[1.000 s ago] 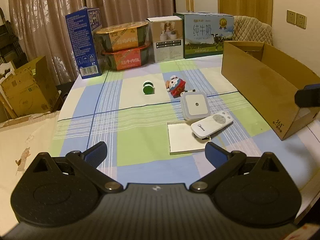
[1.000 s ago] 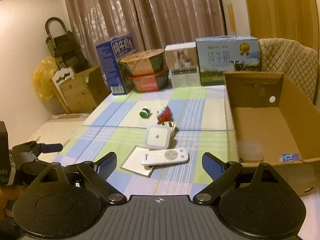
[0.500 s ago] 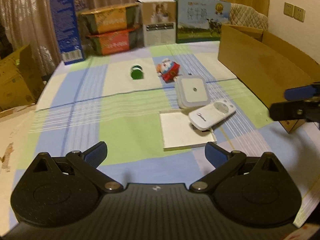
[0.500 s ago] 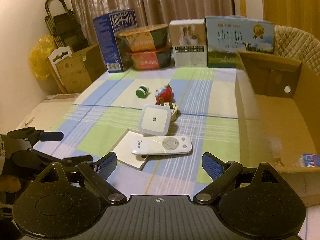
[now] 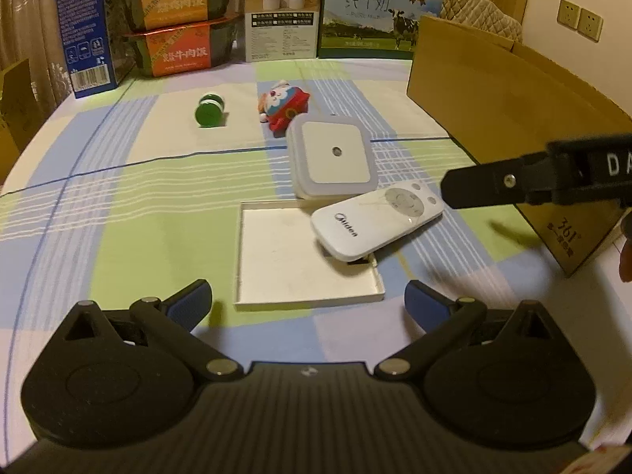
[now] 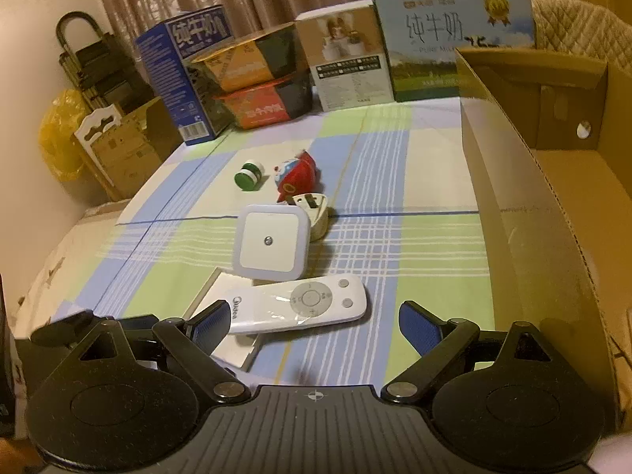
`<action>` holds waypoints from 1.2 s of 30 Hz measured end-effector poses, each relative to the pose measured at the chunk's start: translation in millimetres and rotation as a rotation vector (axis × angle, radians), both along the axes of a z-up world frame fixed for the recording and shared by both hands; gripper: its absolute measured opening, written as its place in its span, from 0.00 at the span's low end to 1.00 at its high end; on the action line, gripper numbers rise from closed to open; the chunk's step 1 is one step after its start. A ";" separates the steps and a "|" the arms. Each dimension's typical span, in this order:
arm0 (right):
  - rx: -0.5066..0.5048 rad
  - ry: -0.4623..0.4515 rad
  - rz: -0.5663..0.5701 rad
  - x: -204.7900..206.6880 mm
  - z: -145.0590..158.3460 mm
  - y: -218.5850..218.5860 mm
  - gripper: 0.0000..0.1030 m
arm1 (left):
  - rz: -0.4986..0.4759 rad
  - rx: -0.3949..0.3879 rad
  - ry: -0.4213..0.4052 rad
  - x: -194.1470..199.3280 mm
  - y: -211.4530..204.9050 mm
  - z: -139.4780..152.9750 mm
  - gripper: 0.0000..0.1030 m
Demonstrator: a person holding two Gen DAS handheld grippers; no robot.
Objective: Organize rigid objects
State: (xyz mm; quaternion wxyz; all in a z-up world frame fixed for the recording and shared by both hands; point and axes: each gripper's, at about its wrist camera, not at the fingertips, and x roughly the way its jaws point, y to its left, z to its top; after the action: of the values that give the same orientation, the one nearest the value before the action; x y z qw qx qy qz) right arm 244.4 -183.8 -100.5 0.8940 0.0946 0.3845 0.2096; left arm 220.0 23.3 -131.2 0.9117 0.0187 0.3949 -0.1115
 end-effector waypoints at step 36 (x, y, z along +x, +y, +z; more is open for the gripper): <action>-0.095 0.034 0.087 10.0 -30.9 40.7 0.87 | 0.112 0.054 0.036 10.7 77.9 0.1 0.83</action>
State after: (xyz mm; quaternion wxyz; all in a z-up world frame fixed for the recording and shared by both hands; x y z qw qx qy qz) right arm 254.4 -143.1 -131.4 0.8810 0.0387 0.4128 0.2280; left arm 230.8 101.2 -131.2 0.9083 0.0194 0.4147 -0.0502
